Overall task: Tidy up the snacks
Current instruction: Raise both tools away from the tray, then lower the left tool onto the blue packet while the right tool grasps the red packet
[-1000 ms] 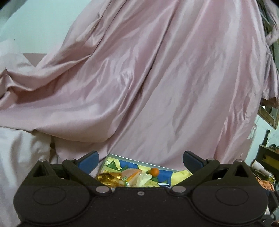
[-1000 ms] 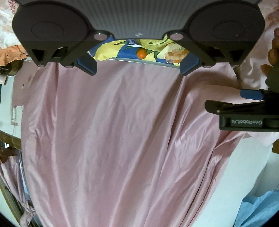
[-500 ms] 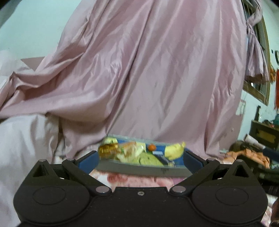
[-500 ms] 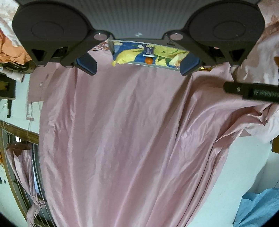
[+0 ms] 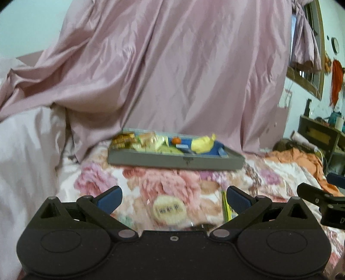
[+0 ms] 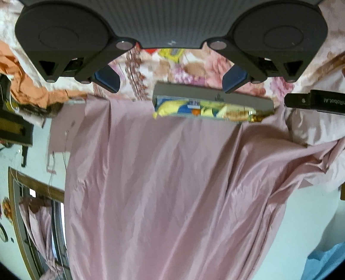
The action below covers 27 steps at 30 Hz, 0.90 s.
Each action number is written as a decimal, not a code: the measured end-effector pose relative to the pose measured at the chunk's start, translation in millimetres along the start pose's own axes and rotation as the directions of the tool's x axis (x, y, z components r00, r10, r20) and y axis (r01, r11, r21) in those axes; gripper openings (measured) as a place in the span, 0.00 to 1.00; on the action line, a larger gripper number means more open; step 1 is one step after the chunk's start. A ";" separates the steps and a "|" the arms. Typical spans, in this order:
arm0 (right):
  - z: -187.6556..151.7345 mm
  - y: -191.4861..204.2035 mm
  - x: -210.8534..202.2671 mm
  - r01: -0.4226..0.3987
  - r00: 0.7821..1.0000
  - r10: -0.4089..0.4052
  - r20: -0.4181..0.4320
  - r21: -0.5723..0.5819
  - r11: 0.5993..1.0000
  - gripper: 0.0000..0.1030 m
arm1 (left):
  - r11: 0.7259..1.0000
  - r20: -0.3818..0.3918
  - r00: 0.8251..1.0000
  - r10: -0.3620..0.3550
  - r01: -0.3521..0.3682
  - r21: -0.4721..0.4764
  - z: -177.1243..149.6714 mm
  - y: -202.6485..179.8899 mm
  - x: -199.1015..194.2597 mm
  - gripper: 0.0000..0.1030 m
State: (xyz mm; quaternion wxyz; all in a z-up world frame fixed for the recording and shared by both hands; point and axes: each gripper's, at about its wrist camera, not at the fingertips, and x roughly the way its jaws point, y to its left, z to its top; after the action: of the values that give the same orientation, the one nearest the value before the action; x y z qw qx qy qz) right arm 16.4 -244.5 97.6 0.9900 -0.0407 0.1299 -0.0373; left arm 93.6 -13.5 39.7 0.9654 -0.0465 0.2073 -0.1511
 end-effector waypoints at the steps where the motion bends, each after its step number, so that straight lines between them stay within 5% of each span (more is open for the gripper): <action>1: -1.8 -0.8 -1.5 0.003 1.000 -0.003 -0.016 0.001 1.000 1.00 | 1.000 -0.017 1.000 -0.002 0.002 0.001 -2.6 -1.2 0.5 0.99; 13: -19.1 1.5 16.7 -0.009 0.971 0.005 -0.239 -0.017 1.000 1.00 | 1.000 -0.273 0.962 -0.008 0.012 0.015 -35.2 -7.9 31.3 0.99; 27: -37.7 -17.6 73.9 -0.049 0.856 0.095 -0.507 0.103 0.994 1.00 | 0.999 -0.403 0.915 -0.023 0.037 0.026 -56.0 -13.9 59.6 0.99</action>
State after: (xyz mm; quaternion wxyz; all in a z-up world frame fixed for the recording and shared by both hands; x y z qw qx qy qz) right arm 76.6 -270.9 44.1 0.9215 0.0182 0.3876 -0.0154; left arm 118.4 -46.8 -32.1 0.9004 -0.0016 0.3979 -0.1757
